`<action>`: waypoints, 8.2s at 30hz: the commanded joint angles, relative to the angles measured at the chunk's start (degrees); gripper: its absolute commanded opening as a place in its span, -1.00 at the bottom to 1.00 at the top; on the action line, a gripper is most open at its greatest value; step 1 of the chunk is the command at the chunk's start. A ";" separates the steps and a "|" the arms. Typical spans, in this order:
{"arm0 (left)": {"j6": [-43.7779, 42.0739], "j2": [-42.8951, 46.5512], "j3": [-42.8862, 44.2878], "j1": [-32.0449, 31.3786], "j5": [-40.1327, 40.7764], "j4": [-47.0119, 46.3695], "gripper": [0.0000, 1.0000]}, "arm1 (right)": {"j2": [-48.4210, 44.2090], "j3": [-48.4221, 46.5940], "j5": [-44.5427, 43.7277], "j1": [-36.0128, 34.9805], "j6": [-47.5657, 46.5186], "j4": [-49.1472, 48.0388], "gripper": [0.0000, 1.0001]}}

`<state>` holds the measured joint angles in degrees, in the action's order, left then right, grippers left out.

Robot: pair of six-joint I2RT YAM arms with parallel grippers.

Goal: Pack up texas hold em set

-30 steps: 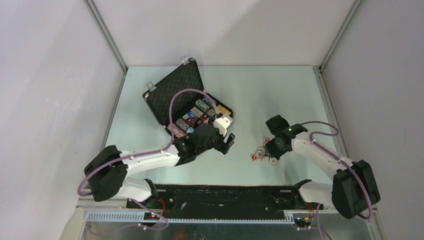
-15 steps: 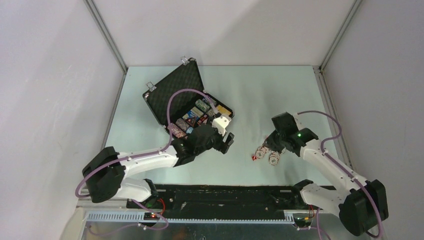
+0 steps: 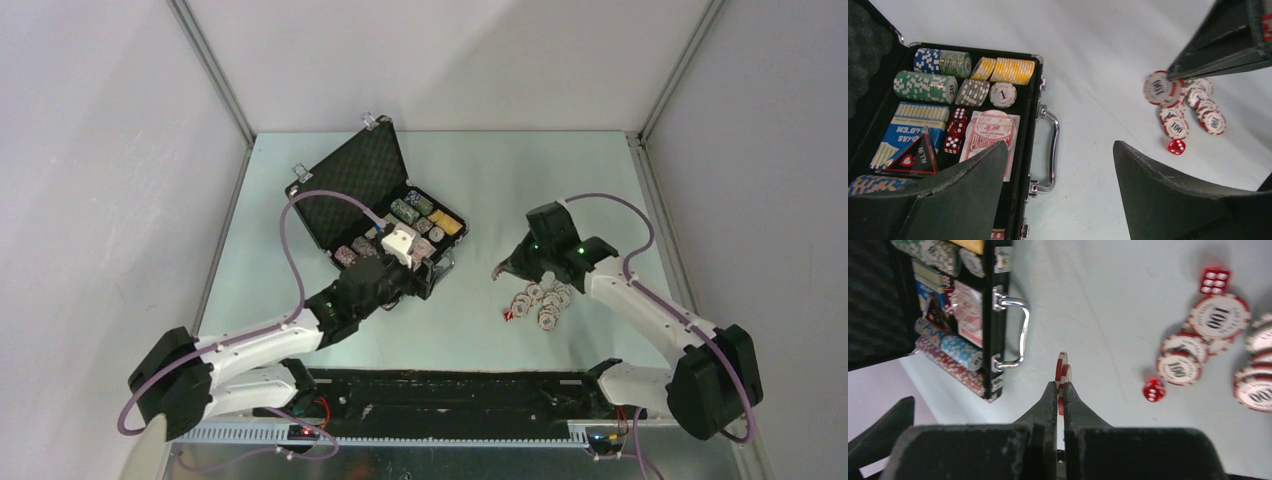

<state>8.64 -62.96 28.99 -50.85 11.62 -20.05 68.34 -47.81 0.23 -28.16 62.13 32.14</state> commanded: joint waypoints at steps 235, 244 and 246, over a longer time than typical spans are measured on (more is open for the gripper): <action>1.90 -7.21 6.05 1.61 -16.57 4.64 0.10 | 22.97 -0.26 -8.01 15.56 -6.43 10.18 0.30; 1.66 -7.58 6.16 1.58 -16.37 4.76 0.10 | 23.26 1.42 -7.63 16.34 -8.09 7.31 0.10; 1.65 -7.55 6.16 1.60 -16.23 4.76 0.10 | 23.38 1.82 -6.94 16.29 -8.16 6.79 0.02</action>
<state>11.90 -70.50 34.28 -49.47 -6.02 -14.04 90.02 -48.27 -5.78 -12.12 54.61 42.61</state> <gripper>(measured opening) 0.547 0.548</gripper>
